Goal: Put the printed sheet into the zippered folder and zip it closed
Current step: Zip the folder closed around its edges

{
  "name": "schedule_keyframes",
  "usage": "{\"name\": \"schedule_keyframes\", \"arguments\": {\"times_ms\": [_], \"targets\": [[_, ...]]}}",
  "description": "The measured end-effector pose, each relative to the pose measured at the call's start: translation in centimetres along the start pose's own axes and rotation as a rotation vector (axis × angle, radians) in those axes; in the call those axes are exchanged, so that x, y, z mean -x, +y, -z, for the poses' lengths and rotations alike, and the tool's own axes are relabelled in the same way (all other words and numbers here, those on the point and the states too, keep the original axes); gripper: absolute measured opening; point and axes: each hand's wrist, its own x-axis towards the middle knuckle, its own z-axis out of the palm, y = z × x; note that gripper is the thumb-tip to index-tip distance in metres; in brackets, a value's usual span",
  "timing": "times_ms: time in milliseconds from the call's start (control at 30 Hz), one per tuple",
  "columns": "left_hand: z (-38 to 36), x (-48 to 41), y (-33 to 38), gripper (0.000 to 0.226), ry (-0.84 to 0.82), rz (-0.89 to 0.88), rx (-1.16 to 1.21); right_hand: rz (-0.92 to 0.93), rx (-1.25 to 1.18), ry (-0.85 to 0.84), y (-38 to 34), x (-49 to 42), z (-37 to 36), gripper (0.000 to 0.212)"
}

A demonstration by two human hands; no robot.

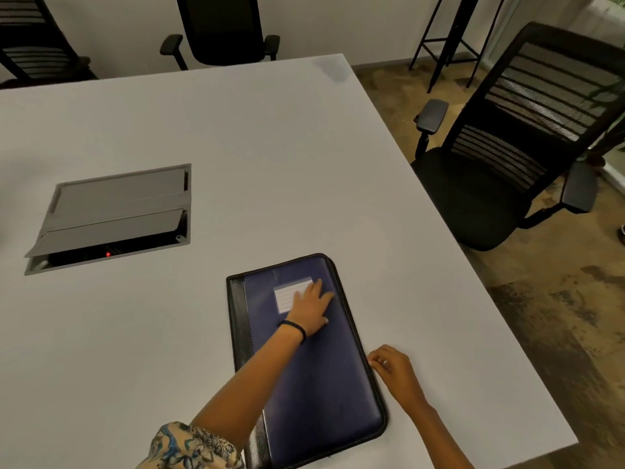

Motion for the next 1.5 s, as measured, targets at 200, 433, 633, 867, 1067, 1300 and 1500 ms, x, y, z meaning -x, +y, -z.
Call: {"name": "schedule_keyframes", "arguments": {"times_ms": [200, 433, 633, 867, 1067, 1300, 1500], "targets": [[2.2, -2.1, -3.7, 0.072, 0.013, 0.161, 0.154, -0.035, -0.024, -0.029, 0.3, -0.1, 0.1, 0.012], [3.1, -4.5, -5.0, 0.104, -0.079, 0.189, 0.259, -0.032, -0.017, -0.112, 0.1, -1.2, 0.7, 0.012], [3.3, -5.0, -5.6, 0.105, 0.003, 0.182, 0.386, -0.013, -0.025, -0.1, -0.1, -1.4, 0.9, 0.012], [3.1, -4.2, -5.8, 0.104, 0.035, 0.148, 0.458, 0.038, 0.1, -0.055, -0.7, -1.7, 0.5, 0.009], [3.0, -4.1, -5.9, 0.103, 0.035, 0.143, 0.48, 0.025, 0.111, -0.038, -0.8, -1.6, 0.6, 0.01], [3.0, -4.1, -5.8, 0.103, 0.042, 0.15, 0.499, -0.01, 0.107, -0.047, -0.5, -1.1, 0.5, 0.007], [3.1, -3.9, -5.9, 0.099, 0.044, 0.139, 0.486, 0.047, 0.132, -0.111, -1.3, -2.8, 1.0, 0.01]]}}
